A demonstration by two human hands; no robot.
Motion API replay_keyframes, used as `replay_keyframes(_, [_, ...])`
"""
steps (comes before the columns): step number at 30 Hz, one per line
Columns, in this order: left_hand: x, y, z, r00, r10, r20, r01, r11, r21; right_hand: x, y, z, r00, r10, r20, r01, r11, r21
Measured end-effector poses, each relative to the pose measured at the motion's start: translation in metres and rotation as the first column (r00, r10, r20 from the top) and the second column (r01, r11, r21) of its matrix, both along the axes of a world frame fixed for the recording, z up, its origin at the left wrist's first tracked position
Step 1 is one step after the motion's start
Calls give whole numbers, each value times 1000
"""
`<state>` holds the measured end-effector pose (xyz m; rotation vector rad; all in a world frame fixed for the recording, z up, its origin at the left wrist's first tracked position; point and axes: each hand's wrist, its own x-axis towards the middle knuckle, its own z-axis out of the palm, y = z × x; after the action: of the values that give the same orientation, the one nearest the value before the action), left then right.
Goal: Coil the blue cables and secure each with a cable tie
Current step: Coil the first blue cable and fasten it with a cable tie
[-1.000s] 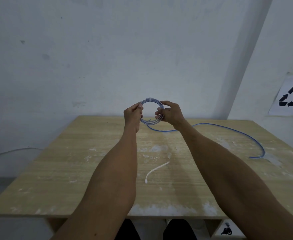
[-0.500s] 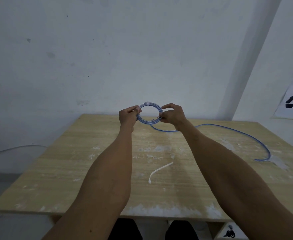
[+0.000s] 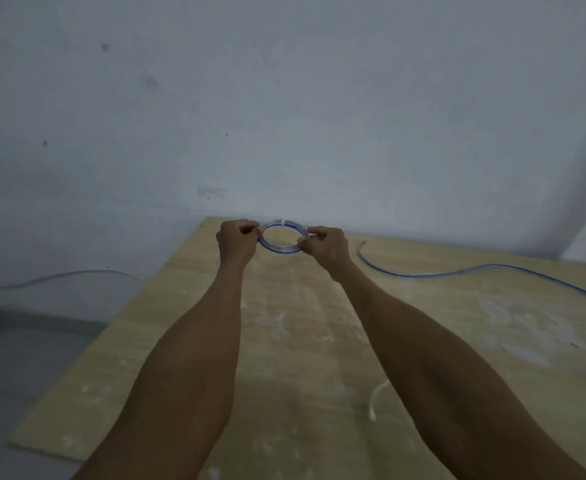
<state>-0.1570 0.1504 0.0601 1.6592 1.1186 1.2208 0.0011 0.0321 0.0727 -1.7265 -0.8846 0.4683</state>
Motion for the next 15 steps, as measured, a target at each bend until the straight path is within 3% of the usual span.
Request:
replay_keyframes(4, [-21, 45, -29, 993, 63, -95, -54, 994, 90, -34, 58, -36, 939, 109, 327, -79, 991, -104])
replay_keyframes(10, [-33, 105, -56, 976, 104, -190, -74, 984, 161, -52, 126, -66, 834, 183, 521, -107, 979, -173])
replay_keyframes(15, [-24, 152, -70, 926, 139, -351, -76, 979, 188, -42, 176, -85, 723, 301, 622, -74, 928, -364])
